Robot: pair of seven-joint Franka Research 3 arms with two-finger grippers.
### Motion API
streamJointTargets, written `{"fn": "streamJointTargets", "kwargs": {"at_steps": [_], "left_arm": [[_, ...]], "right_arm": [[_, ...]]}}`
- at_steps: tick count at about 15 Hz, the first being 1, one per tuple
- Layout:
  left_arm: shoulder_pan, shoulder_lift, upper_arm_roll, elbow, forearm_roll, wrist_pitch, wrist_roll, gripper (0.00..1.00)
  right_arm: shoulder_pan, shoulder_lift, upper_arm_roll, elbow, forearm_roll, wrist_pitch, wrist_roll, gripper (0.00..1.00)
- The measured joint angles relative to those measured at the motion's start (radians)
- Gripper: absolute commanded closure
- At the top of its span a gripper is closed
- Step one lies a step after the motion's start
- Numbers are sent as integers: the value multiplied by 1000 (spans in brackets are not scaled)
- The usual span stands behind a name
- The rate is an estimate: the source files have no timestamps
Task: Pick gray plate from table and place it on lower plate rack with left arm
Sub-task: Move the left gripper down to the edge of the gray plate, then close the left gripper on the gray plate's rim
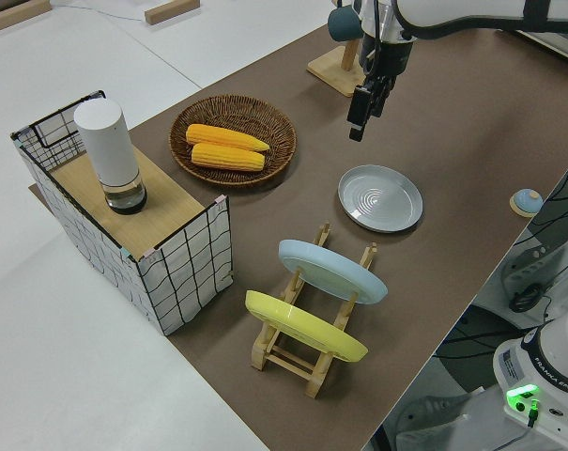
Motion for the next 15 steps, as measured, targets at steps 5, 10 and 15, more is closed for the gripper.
{"fn": "streamJointTargets", "kwargs": {"at_steps": [5, 10, 15], "left_arm": [[0, 10, 40, -127, 11, 58, 2, 9], [0, 91, 47, -170, 11, 84, 2, 9], [0, 159, 47, -194, -6, 88, 0, 9]], "right_arm": [[0, 0, 0, 0, 0, 0, 0, 11], [0, 0, 0, 0, 0, 0, 0, 13], [0, 0, 0, 0, 0, 0, 0, 13]]}}
